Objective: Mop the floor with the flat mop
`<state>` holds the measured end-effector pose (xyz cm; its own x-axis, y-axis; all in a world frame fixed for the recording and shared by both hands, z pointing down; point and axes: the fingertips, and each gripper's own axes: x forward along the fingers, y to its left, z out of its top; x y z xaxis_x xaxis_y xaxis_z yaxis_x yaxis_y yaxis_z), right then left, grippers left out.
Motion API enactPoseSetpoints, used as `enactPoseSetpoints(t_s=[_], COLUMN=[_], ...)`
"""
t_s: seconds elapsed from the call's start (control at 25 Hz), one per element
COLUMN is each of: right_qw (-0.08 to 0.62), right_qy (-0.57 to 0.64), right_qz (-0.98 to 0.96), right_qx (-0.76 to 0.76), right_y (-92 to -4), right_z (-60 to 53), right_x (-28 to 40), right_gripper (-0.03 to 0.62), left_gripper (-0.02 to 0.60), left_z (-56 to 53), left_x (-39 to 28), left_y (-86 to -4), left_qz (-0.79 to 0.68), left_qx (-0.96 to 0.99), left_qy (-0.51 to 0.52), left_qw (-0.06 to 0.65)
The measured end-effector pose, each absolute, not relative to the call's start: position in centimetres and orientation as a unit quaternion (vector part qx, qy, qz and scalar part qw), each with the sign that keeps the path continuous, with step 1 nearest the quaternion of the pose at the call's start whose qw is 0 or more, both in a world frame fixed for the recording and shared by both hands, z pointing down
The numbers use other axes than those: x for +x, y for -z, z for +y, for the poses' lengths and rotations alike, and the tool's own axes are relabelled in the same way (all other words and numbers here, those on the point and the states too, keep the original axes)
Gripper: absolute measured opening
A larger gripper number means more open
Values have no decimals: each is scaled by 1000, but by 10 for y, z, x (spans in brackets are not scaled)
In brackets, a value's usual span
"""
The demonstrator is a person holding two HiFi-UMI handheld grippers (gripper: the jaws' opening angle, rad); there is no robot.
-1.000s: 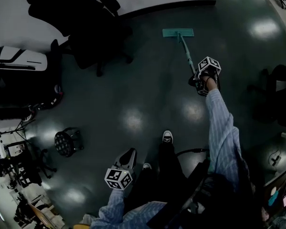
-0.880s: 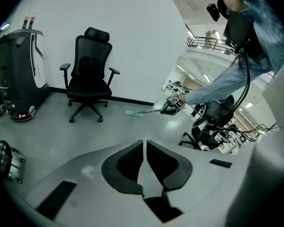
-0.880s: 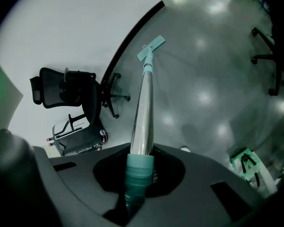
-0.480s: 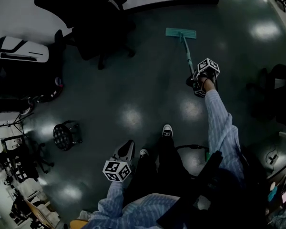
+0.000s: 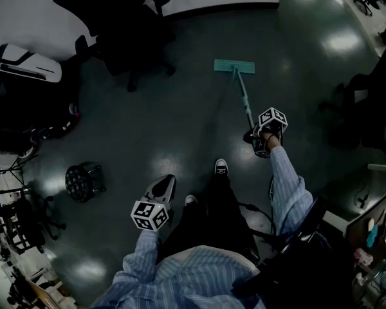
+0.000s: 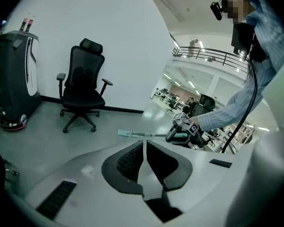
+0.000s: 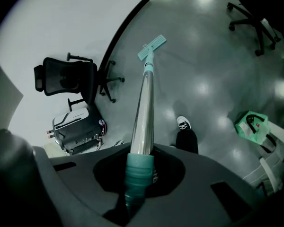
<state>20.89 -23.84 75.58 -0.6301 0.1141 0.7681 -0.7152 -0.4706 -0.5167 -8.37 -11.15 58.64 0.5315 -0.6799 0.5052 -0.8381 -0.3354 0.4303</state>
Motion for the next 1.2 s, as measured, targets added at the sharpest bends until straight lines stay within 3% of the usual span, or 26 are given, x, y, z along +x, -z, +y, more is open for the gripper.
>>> enactPoseSetpoints(t_s=[0.6,1.2], right_qw=[243,277], right_qy=[-805,-806], right_qz=[-424,-416], right_qx=[336,318], right_y=[-735,-703], right_z=[60,257], right_x=[150,109], right_gripper=[34,34], left_gripper=[25,25], left_z=[15,80], left_x=[-107,-93], left_y=[-558,-559], left_qz=[-386,-321], left_qx=[880,904], left_qy=[-109,-95], left_qw=[254,266])
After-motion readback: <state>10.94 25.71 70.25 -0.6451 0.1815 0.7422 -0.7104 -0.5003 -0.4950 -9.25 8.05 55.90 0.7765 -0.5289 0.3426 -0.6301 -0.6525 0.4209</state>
